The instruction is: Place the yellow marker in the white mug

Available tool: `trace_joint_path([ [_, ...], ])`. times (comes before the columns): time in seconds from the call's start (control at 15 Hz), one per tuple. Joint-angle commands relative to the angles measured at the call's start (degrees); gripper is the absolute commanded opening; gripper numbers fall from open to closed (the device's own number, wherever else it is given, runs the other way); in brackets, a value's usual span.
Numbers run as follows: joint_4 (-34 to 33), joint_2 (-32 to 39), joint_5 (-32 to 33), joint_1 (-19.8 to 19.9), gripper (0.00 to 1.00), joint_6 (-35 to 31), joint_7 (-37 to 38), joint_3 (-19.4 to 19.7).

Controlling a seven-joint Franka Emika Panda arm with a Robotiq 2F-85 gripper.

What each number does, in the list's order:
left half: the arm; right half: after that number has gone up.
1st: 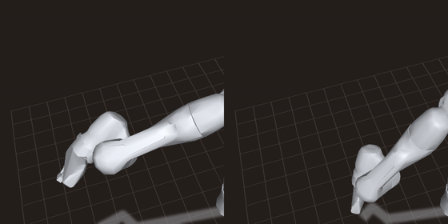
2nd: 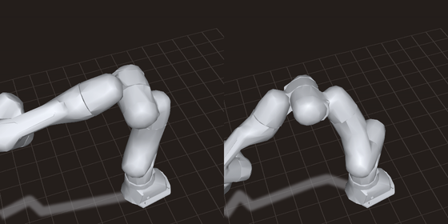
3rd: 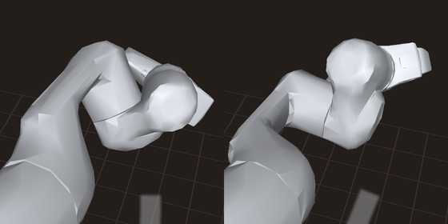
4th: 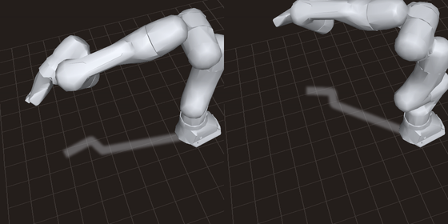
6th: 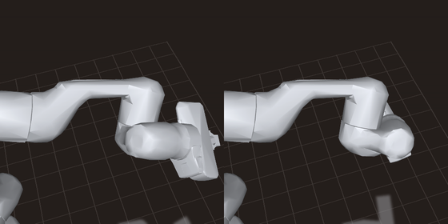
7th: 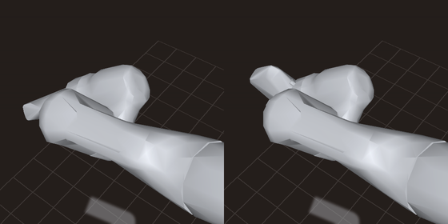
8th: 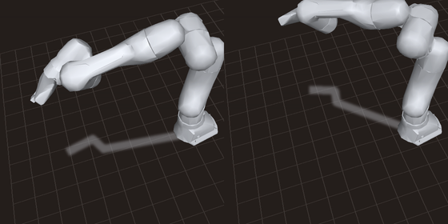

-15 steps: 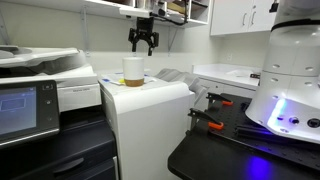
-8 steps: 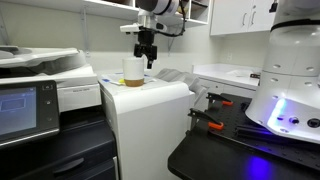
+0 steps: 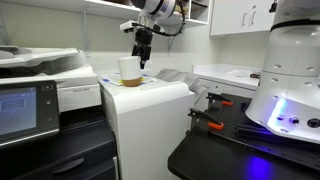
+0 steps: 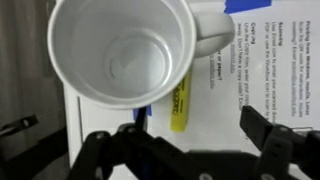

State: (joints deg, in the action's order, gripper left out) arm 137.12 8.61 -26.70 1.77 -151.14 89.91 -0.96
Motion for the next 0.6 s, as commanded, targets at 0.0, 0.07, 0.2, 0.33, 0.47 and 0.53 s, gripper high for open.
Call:
trace_joint_path([
  [0.0, 0.1, 0.4, -0.5, -0.7, 1.0, -1.4, -5.0, 0.9],
  [0.07, 0.3, 0.3, -0.2, -0.7, 1.0, -1.5, -5.6, 1.1],
  [0.2, 0.2, 0.2, -0.5, -0.7, 1.0, -1.5, -7.1, 1.5],
  [0.33, 0.0, 0.5, -1.4, -0.5, 1.0, -1.2, -8.9, 1.4],
  [0.47, -0.1, 0.7, -1.7, -0.5, 1.0, -1.0, -11.8, 1.2],
  [0.53, -0.1, 1.1, -1.4, -0.6, 1.0, -1.2, -13.0, 1.2],
])
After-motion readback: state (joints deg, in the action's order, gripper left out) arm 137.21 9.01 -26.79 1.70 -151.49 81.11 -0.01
